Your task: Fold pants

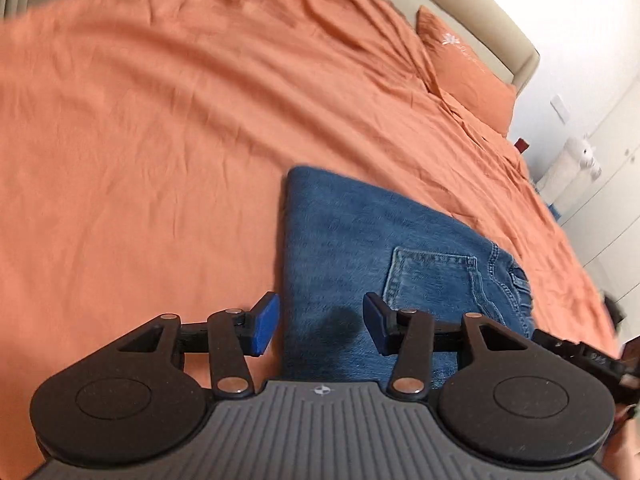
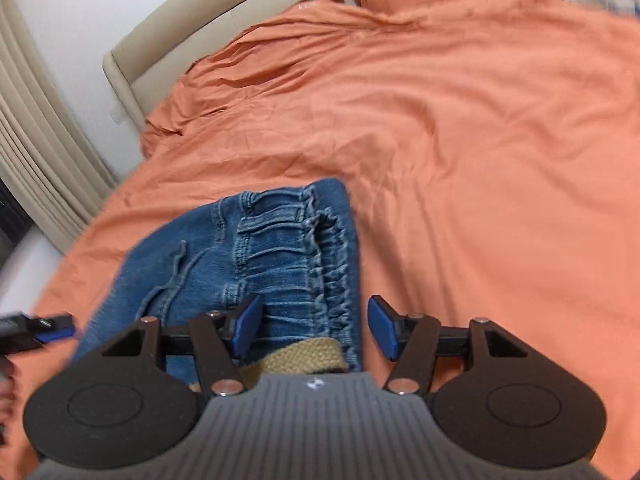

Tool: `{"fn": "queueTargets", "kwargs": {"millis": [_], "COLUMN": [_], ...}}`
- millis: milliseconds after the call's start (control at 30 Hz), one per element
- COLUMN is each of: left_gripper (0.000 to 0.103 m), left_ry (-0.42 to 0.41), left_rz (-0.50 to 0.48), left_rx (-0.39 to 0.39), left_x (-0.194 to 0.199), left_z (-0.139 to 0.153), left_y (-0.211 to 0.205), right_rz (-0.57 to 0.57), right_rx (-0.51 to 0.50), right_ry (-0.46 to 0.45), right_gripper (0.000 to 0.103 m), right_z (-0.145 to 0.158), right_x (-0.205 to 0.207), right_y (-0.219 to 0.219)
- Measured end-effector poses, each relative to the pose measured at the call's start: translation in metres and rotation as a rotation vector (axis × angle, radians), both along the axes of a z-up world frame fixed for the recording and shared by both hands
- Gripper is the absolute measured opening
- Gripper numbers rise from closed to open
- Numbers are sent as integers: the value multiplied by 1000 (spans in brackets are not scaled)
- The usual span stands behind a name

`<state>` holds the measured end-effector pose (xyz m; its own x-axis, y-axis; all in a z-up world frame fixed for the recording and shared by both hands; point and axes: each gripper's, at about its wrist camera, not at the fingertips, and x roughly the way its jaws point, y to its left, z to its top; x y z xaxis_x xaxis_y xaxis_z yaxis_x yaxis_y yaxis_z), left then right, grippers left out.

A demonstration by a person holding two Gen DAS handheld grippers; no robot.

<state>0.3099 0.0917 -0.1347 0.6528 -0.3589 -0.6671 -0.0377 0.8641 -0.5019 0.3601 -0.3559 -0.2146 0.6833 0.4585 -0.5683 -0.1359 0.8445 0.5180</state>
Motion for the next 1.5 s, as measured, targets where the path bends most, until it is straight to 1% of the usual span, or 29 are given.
{"fn": "queueTargets", "kwargs": {"millis": [167,267,333,367,433,500,533,567,600,633,700,833,933,1000,1067,1167,1367,1500], "left_gripper": [56,55,53,50,44,35,32,27,22,20,10,7,6,6,6,6,6,6], "left_ry": [53,61,61,60,55,47,45,45,39,31,10,-35,-45,-56,-66,-79,-98,-109], "left_rz": [14,16,15,12,4,3,10,17,22,29,33,44,43,34,32,22,49,68], "left_rx": [-187,-245,-271,-278,-266,-262,-260,-258,-259,-252,-225,-167,-134,-116,-98,-66,-60,-21], "left_x": [7,12,14,15,16,15,14,13,12,10,7,0,-3,-6,-11,-16,-43,-65], "left_z": [-29,-38,-43,-46,-48,-48,-47,-47,-47,-45,-41,-28,-18,-8,4,22,55,80], "left_y": [19,23,22,22,19,18,18,18,17,16,15,8,3,-1,-4,-9,18,52], "right_rz": [3,19,26,27,32,37,41,43,43,42,39,42,32,30,47,66,124,176], "right_rx": [136,188,223,245,284,296,300,307,320,334,344,295,277,266,229,189,165,173], "right_ry": [62,91,100,106,112,110,107,107,108,106,96,50,27,2,-29,-49,-55,-51], "right_gripper": [56,57,56,56,52,48,45,42,37,31,25,20,18,17,17,16,16,16], "right_z": [-20,-28,-33,-36,-40,-41,-40,-40,-40,-39,-35,-21,-7,6,23,46,84,102], "right_x": [14,20,24,27,30,31,31,31,32,29,27,20,13,5,-2,-11,-37,-52], "right_y": [-14,-19,-21,-23,-24,-24,-23,-23,-25,-27,-27,-21,-18,-14,-6,4,32,66]}}
